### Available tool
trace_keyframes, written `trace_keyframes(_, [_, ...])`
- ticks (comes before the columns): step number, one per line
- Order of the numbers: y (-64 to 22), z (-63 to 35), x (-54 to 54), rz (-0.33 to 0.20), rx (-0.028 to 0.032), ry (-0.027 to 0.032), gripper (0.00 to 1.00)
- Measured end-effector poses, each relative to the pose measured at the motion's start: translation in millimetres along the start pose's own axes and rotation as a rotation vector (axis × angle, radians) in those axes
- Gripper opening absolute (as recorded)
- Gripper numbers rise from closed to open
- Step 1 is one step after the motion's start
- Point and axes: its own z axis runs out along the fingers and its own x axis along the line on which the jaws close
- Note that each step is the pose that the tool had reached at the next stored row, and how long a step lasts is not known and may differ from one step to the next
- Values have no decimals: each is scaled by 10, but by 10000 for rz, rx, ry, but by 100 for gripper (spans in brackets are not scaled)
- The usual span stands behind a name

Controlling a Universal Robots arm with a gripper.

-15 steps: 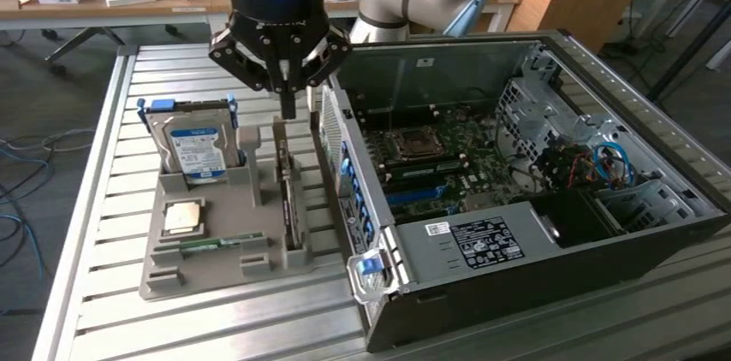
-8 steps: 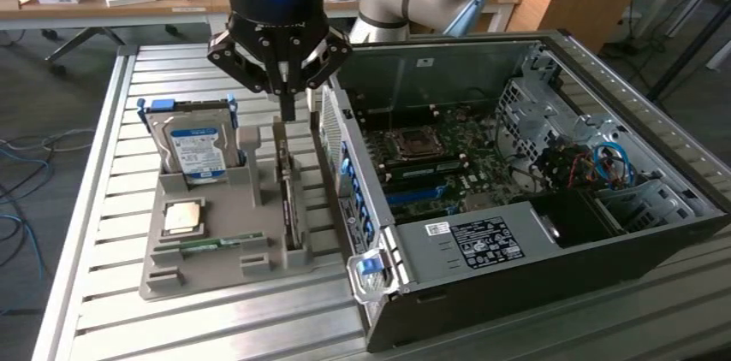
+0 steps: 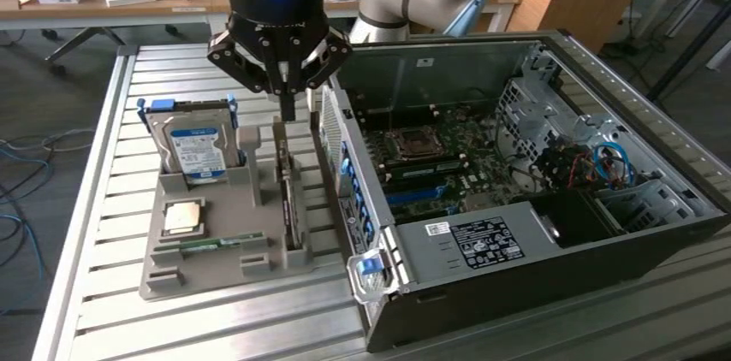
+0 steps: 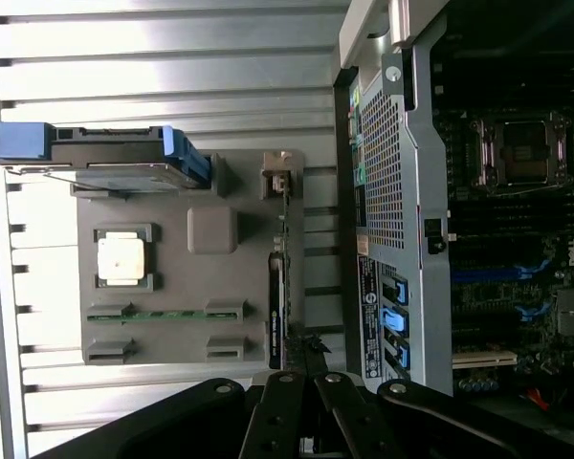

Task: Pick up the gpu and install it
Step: 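Pick up the gpu and move the gpu toward the slot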

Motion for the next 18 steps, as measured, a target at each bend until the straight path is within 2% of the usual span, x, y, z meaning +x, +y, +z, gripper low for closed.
trace_keyframes(4, [0,0,0,0,0,0,11])
trace_keyframes(7, [0,0,0,0,0,0,29])
trace_keyframes(9, [0,0,0,0,0,0,29])
trace_keyframes(11, [0,0,0,0,0,0,41])
trace_keyframes(14, [0,0,0,0,0,1,47])
trace_keyframes(15, [0,0,0,0,0,0,53])
trace_keyframes(18, [0,5,0,0,-1,0,53])
